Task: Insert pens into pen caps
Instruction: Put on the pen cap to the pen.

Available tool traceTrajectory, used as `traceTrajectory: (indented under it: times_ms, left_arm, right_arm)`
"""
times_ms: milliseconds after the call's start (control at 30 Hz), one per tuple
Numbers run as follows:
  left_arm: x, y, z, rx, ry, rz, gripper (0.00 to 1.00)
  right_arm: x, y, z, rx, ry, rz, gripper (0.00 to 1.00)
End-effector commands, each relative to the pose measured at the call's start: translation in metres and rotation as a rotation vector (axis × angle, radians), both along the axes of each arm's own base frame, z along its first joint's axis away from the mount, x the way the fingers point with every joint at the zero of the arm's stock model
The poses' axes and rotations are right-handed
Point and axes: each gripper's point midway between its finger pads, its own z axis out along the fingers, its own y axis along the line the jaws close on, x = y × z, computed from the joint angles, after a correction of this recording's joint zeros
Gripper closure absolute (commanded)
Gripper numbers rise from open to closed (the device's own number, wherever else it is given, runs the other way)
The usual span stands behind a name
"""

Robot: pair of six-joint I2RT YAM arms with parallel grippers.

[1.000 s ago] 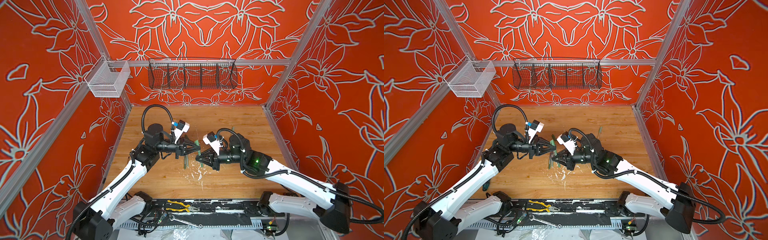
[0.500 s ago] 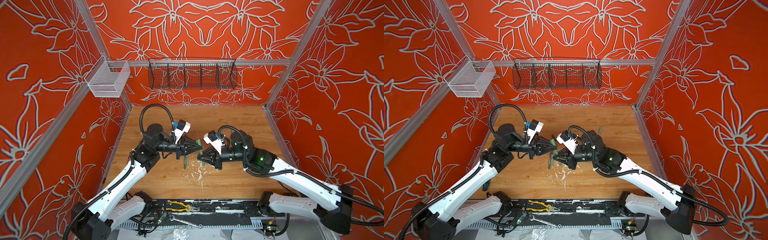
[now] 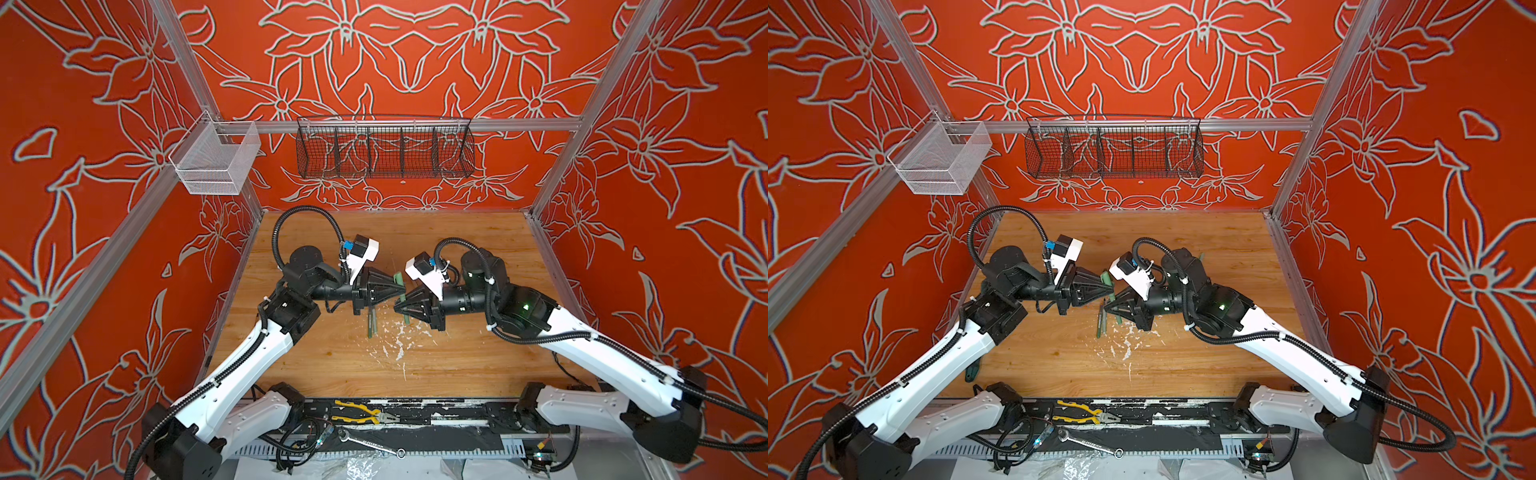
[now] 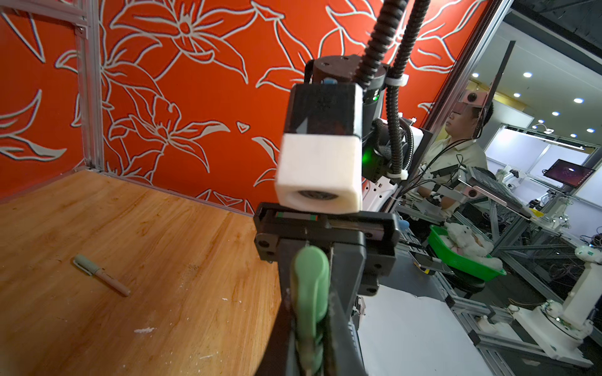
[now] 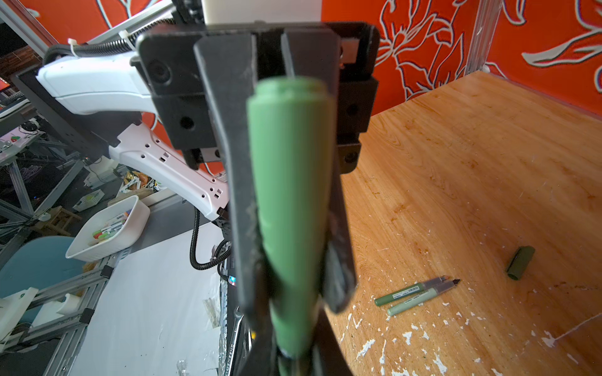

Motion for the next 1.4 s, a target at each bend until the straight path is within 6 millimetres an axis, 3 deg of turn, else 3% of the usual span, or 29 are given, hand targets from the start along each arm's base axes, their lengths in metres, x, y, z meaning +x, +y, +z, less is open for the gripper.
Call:
traceTrajectory:
  times_ms: [0, 500, 633, 733, 1067, 1233, 1300, 1367]
  left_arm:
    - [-0.046, -0.01, -0.069, 0.14, 0.285, -0.242, 1.0]
    - [-0.045, -0.012, -0.073, 0.143, 0.296, -0.246, 1.0]
    - [-0.044, -0.012, -0.073, 0.144, 0.299, -0.245, 1.0]
    - [-0.044, -0.012, -0.072, 0.144, 0.294, -0.242, 1.0]
    - [-0.028, -0.009, -0.069, 0.137, 0.292, -0.18, 1.0]
    - [-0.012, 0.006, -0.051, 0.057, 0.266, -0.111, 0.39]
    - [-0.006, 0.016, -0.041, 0.017, 0.242, -0.072, 0.22]
    - [-0.003, 0.024, -0.036, -0.007, 0.223, -0.038, 0.12]
  right_arm:
    - [0.008, -0.021, 0.182, 0.465, -0.431, -0.084, 1.0]
    - [0.0, -0.053, 0.207, 0.507, -0.478, -0.146, 1.0]
    - [-0.001, -0.051, 0.209, 0.517, -0.465, -0.126, 1.0]
    - [0.003, -0.047, 0.2, 0.497, -0.44, -0.124, 1.0]
    - [0.028, -0.019, 0.134, 0.322, -0.243, -0.12, 1.0]
    - [0.032, -0.008, 0.092, 0.211, -0.132, -0.088, 1.0]
    - [0.036, -0.009, 0.072, 0.17, -0.096, -0.112, 1.0]
    - [0.039, -0.011, 0.054, 0.13, -0.074, -0.14, 1.0]
